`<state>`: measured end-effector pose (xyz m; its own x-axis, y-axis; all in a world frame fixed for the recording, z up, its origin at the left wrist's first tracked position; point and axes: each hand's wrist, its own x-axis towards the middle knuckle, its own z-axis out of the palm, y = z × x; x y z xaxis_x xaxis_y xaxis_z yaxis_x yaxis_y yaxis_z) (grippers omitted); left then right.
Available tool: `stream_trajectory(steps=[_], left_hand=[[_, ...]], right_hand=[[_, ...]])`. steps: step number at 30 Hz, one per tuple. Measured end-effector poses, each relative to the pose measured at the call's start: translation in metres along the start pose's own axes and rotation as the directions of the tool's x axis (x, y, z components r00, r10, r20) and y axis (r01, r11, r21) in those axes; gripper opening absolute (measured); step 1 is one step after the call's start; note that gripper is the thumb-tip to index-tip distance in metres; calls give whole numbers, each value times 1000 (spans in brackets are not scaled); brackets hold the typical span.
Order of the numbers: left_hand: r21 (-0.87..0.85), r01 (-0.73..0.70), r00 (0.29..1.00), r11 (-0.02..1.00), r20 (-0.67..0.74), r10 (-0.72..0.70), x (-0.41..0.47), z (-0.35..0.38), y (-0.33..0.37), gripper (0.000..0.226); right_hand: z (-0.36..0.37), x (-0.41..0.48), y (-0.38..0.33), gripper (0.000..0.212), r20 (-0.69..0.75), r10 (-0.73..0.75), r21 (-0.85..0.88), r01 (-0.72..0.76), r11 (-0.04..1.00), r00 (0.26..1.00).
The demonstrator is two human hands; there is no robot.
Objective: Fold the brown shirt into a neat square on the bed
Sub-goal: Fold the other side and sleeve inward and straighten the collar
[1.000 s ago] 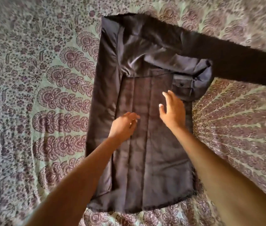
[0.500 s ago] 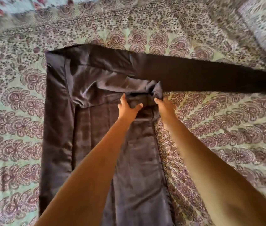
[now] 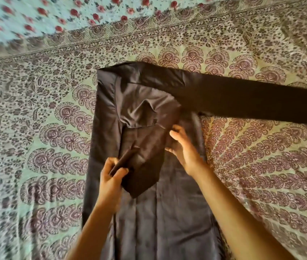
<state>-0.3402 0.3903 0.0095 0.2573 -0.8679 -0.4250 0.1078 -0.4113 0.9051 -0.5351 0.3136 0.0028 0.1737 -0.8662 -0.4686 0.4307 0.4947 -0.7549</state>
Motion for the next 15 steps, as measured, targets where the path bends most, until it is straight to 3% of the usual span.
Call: stream_trajectory(steps=[2,4,7,11,13,15], left_hand=[[31,43,965,999,-260,-33,-20,-40,-21,37],[-10,138,909,990,-397,-130,-44,-70,-42,46],[71,308,882,949,-396,-256,-75,-92,-67,54],[199,410,880,890,-341,-330,-84,-115,-89,27],[285,485,850,827,-377,-369,-77,-127,-105,31],[327,472,872,819,-308,-380,-74,-128,-87,29]], right_hand=[[26,-1,16,22,81,52,-230,-33,973,995],[47,1,37,26,93,71,-413,-27,910,993],[65,5,70,23,-93,13,-536,-61,842,996],[69,5,108,29,-327,-99,-740,-189,646,940],[68,4,121,38,-412,-132,-754,-255,605,902],[71,2,129,48,-508,-95,-704,-349,619,856]])
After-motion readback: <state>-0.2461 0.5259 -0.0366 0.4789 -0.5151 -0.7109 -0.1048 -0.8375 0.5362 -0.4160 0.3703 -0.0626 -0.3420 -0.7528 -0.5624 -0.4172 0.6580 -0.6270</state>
